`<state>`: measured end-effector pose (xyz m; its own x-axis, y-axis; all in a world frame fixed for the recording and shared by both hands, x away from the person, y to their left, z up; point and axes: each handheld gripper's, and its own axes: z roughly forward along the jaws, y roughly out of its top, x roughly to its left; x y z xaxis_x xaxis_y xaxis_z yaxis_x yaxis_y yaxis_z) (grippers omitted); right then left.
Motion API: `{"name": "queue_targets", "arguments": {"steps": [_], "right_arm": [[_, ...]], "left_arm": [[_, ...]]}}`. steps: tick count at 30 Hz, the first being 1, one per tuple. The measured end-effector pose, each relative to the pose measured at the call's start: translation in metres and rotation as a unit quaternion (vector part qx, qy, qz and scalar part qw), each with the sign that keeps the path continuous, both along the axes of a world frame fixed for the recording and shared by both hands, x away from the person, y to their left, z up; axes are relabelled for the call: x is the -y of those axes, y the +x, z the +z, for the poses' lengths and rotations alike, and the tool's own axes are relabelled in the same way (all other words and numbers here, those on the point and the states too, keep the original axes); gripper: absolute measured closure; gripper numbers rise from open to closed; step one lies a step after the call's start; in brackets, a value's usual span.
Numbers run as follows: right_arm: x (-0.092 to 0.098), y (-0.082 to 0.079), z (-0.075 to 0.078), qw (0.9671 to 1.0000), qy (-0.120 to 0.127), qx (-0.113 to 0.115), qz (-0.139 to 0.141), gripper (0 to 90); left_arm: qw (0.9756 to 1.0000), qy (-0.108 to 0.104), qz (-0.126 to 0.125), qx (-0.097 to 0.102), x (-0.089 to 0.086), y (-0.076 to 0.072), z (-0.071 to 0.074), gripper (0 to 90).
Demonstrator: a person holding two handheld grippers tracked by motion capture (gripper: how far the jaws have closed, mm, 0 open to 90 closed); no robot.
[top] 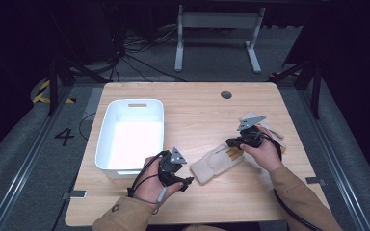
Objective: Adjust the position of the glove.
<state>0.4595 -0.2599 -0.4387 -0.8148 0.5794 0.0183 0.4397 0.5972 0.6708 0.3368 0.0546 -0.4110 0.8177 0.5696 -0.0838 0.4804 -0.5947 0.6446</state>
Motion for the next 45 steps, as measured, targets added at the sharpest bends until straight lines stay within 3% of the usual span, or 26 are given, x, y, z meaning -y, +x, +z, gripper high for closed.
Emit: {"name": "queue_targets", "arguments": {"steps": [18, 34, 45], "right_arm": [[0.005, -0.001, -0.008, 0.9996, -0.01, -0.027, -0.002, 87.2], [0.016, -0.026, -0.002, 0.9982, -0.04, -0.044, -0.003, 87.5], [0.023, -0.039, -0.003, 0.9983, -0.035, -0.044, -0.01, 85.1]], "left_arm": [[1.0, -0.005, -0.004, -0.001, 0.001, 0.002, 0.001, 32.0], [0.9999, -0.005, -0.016, 0.002, 0.008, 0.015, 0.003, 31.8], [0.9997, -0.01, -0.021, -0.001, 0.014, 0.024, 0.006, 31.4]]}}
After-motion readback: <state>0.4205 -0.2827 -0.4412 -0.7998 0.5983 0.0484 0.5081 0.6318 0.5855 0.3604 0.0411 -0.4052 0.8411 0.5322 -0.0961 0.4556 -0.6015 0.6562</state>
